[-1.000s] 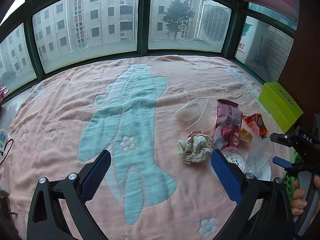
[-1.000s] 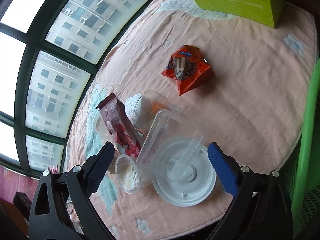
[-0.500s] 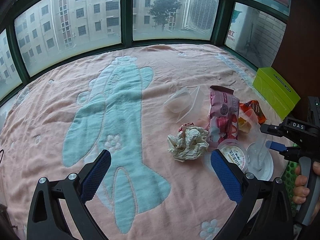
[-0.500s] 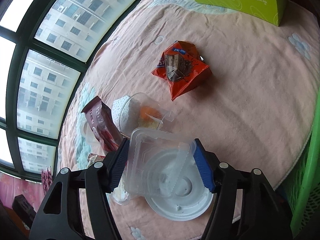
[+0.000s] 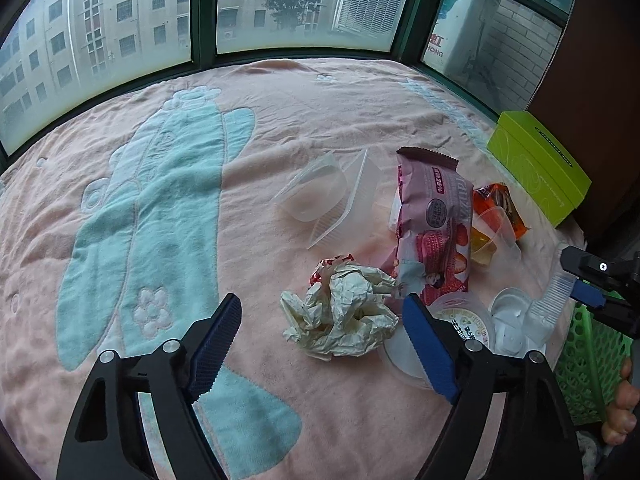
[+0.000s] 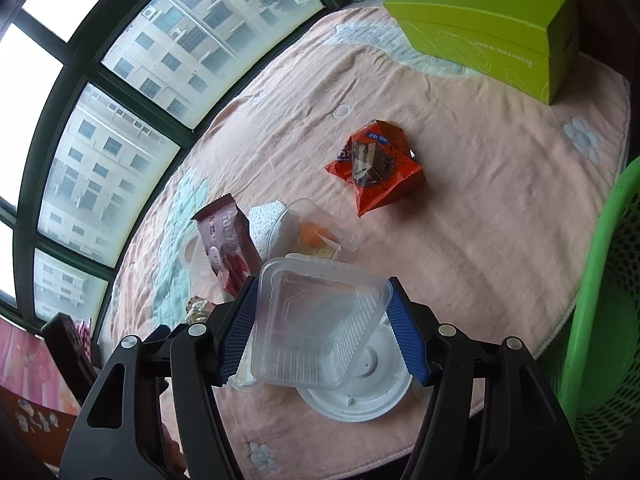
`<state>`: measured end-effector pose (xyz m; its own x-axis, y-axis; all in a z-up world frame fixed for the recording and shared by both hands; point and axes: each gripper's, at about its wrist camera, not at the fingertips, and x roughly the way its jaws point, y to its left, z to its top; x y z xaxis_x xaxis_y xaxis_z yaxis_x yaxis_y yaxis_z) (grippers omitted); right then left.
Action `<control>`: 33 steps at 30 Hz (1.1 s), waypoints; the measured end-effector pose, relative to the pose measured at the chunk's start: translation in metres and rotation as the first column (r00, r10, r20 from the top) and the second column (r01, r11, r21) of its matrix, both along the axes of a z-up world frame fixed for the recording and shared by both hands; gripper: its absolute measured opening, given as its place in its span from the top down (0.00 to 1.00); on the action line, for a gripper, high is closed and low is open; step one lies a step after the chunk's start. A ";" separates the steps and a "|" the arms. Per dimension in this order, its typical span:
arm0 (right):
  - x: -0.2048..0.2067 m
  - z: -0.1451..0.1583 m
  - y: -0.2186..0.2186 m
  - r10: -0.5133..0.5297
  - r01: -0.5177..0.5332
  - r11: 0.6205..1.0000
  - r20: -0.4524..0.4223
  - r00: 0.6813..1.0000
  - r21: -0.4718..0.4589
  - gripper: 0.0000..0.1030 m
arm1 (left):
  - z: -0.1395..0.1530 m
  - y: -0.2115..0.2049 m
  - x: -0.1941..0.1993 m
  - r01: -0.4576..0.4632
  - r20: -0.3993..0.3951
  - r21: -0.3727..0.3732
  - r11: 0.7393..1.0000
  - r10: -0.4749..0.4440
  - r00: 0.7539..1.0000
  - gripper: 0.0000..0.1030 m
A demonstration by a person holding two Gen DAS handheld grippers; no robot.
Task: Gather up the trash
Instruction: 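Grasp the clear plastic box with the right tool while the left tool grasps the crumpled white tissue, then carry both items over the green basket and open both tools to drop them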
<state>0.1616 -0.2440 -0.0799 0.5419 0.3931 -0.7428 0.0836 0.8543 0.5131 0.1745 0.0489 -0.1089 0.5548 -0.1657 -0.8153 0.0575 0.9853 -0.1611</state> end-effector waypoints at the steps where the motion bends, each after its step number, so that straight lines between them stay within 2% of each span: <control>1: -0.002 0.003 0.001 0.006 -0.005 1.000 0.010 1.000 -0.011 0.38 | -0.003 0.000 0.002 0.005 -0.007 -0.009 1.000 -0.005 1.000 0.25; 5: -0.010 0.011 0.008 0.030 -0.027 0.998 0.047 0.998 -0.063 0.38 | -0.009 0.000 0.005 0.030 -0.019 -0.049 0.998 -0.031 0.999 0.31; 9: -0.020 0.017 0.011 0.050 -0.042 0.994 0.072 0.996 -0.102 0.38 | -0.010 -0.002 0.005 0.060 -0.021 -0.087 0.994 -0.062 0.998 0.45; 14: -0.030 0.024 0.009 0.057 -0.045 0.991 0.100 0.993 -0.127 0.38 | -0.005 -0.001 -0.002 0.070 0.006 -0.086 0.994 -0.070 0.998 0.63; 15: -0.032 0.025 0.009 0.057 -0.044 0.991 0.104 0.993 -0.127 0.38 | -0.003 0.000 -0.004 0.063 0.015 -0.074 0.995 -0.063 0.998 0.71; 18: -0.037 0.028 0.007 0.055 -0.041 0.991 0.115 0.992 -0.127 0.38 | 0.000 0.006 -0.009 0.051 0.021 -0.078 0.996 -0.049 0.999 0.79; 19: -0.038 0.030 0.007 0.056 -0.041 0.991 0.118 0.991 -0.126 0.38 | 0.002 0.007 -0.011 0.044 0.026 -0.074 0.996 -0.042 0.999 0.86; 29: -0.052 0.040 0.005 0.053 -0.033 0.990 0.152 0.987 -0.134 0.38 | 0.006 0.013 -0.026 0.023 0.036 -0.076 0.997 -0.020 0.999 0.89; 33: -0.058 0.044 0.001 0.052 -0.027 0.988 0.164 0.985 -0.151 0.38 | 0.018 0.014 -0.035 0.022 0.060 -0.081 0.996 -0.017 0.998 0.90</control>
